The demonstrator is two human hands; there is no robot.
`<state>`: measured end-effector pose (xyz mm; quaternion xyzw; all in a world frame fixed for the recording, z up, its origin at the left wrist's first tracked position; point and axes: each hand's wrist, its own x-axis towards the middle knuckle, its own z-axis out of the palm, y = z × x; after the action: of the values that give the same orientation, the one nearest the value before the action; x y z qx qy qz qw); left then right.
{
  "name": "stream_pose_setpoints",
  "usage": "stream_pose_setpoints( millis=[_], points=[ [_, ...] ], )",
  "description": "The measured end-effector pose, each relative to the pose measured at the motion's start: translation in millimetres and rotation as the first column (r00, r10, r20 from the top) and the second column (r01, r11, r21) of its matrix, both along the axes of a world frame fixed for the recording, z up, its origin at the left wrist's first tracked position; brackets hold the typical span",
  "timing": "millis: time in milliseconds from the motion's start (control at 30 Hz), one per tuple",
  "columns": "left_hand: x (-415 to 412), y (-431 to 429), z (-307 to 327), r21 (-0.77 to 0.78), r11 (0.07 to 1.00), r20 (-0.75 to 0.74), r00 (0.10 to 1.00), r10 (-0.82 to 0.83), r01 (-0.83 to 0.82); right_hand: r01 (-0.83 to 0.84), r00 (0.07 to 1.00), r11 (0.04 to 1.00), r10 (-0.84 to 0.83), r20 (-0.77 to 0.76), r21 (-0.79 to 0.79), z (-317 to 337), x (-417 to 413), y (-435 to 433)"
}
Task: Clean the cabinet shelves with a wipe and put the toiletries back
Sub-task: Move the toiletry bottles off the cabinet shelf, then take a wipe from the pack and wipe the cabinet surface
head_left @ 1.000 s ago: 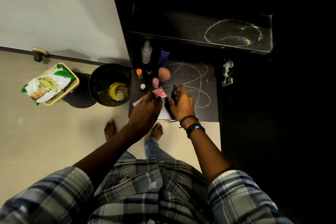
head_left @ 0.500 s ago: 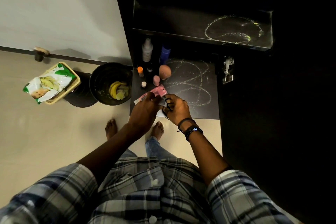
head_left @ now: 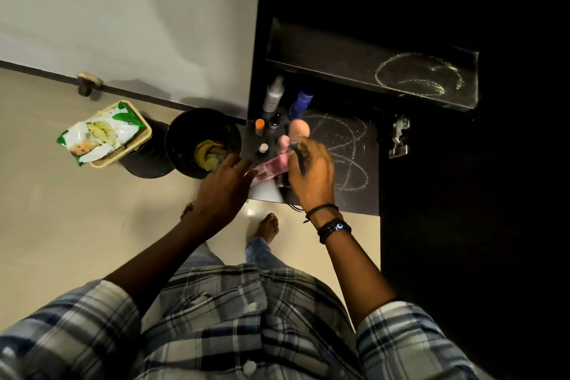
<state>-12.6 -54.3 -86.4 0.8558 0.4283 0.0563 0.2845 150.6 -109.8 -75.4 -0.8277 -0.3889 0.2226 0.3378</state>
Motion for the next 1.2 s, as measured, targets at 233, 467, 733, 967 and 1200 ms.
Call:
stream_pose_setpoints(
  millis=[233, 467, 733, 967, 1200],
  points=[
    [-71, 31, 0, 0.029, 0.969, 0.002, 0.970, 0.244, -0.244, -0.280, 0.959, 0.957, 0.282, -0.014, 0.073, 11, -82, 60],
    [-170, 67, -27, -0.077, 0.852, -0.054, 0.856, 0.514, -0.517, -0.578, 0.816, 0.800, 0.563, -0.132, -0.163, -15, -173, 126],
    [-273, 117, -87, -0.199, 0.768, -0.118, 0.792, 0.599, -0.609, -0.706, 0.696, 0.597, 0.684, -0.218, -0.382, -100, -267, 207],
    [-313, 160, -150, -0.325, 0.680, -0.127, 0.743, 0.658, -0.658, -0.742, 0.659, 0.495, 0.663, -0.355, -0.453, -192, -325, 260],
    [-332, 174, -217, -0.432, 0.598, -0.155, 0.708, 0.689, -0.675, -0.725, 0.680, 0.479, 0.611, -0.406, -0.494, -274, -365, 313]
  ],
)
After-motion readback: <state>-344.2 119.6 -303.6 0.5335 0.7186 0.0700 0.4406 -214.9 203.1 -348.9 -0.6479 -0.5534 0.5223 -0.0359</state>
